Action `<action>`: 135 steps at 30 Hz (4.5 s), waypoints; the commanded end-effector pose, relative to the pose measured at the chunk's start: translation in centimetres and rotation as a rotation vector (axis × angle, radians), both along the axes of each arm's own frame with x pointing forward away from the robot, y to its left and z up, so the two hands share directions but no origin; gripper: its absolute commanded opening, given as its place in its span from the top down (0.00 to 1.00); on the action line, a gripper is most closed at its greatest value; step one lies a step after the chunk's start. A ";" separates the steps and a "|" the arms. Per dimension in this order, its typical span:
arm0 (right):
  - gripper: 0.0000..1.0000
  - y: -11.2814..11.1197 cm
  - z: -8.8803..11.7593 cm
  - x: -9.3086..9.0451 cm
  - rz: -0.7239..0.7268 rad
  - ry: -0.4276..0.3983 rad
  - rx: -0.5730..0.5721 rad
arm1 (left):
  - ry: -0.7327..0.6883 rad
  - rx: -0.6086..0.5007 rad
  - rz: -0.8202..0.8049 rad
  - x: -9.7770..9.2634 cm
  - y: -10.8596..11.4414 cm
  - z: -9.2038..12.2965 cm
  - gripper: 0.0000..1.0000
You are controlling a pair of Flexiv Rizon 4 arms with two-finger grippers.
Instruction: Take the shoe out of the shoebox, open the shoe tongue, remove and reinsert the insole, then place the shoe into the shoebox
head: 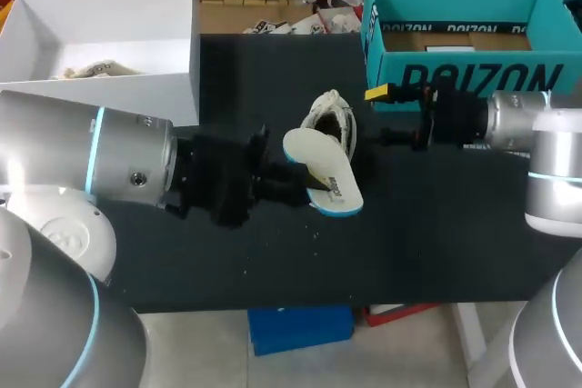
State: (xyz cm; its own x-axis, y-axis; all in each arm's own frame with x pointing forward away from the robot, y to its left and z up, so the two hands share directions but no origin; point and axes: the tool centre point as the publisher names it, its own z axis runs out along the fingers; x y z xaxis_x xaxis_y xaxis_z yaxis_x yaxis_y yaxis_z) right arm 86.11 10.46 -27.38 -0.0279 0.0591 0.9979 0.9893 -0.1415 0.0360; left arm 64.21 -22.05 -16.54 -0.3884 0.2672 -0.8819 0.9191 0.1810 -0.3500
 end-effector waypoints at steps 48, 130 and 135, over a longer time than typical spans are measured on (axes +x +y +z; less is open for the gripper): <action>0.00 0.1 -0.1 0.0 -0.003 0.000 0.000 | -0.543 -0.157 -0.125 7.3 -0.1 -15.3 1.00; 0.64 5.9 -2.1 -1.7 0.181 0.042 -0.037 | -0.594 -0.153 -0.125 15.3 -0.9 -13.7 1.00; 0.81 5.8 -2.1 -1.4 0.175 0.029 -0.028 | -0.594 -0.153 -0.125 15.3 -0.9 -13.7 1.00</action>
State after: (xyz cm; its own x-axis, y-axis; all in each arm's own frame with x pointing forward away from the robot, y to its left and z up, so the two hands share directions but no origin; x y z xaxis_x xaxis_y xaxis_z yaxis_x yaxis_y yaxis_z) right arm 84.53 16.20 -29.23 -0.0114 0.0860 0.9962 0.9994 0.0328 0.0086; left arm 79.55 -22.87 -30.13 0.2022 0.1312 -0.9705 0.9769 0.0432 0.2094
